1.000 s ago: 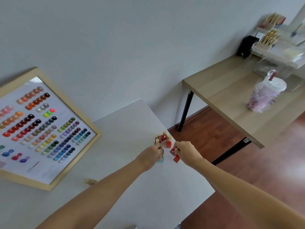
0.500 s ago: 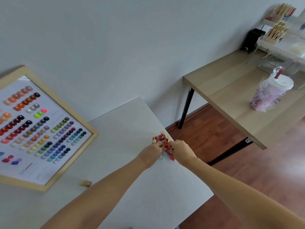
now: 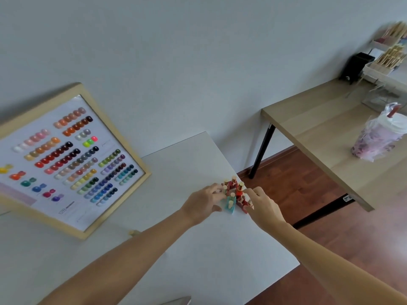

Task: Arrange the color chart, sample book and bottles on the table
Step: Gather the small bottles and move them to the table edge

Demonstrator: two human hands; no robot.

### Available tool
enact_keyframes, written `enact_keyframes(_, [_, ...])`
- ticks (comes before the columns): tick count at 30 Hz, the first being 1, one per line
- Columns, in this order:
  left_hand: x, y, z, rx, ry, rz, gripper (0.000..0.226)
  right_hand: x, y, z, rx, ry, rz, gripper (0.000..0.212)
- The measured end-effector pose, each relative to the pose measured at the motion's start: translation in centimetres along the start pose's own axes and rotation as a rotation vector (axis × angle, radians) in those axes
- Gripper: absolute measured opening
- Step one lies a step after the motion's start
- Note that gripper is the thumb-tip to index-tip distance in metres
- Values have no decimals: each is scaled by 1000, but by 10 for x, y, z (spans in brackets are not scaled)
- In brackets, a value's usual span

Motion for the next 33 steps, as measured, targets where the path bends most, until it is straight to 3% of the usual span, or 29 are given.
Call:
enact_keyframes(6, [-57, 48, -73, -97, 183, 55, 35, -14, -12, -52, 60, 167, 120, 36])
enact_keyframes(10, [-99, 68, -124, -109, 303, 48, 34, -8, -37, -102, 112, 267, 43, 35])
enact_keyframes(15, [-147, 64, -164, -95, 395, -96, 37, 4, -69, -164, 157, 367, -101, 38])
enact_keyframes(24, [-176, 39, -194, 3, 397, -183, 34, 11, -108, -235, 175, 440, -203, 28])
enact_keyframes(33, [-160, 28, -193, -13, 362, -115, 18, 8, -111, -235, 132, 375, -173, 16])
Point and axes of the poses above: each hand's wrist, its own x-axis towards the middle knuckle, its own y-axis out of the back of the hand, z = x × y, the point moved 4 cm from there along x, towards the middle knuckle, and after that the axes turned 14 degrees about y, right-handed, at the moved point
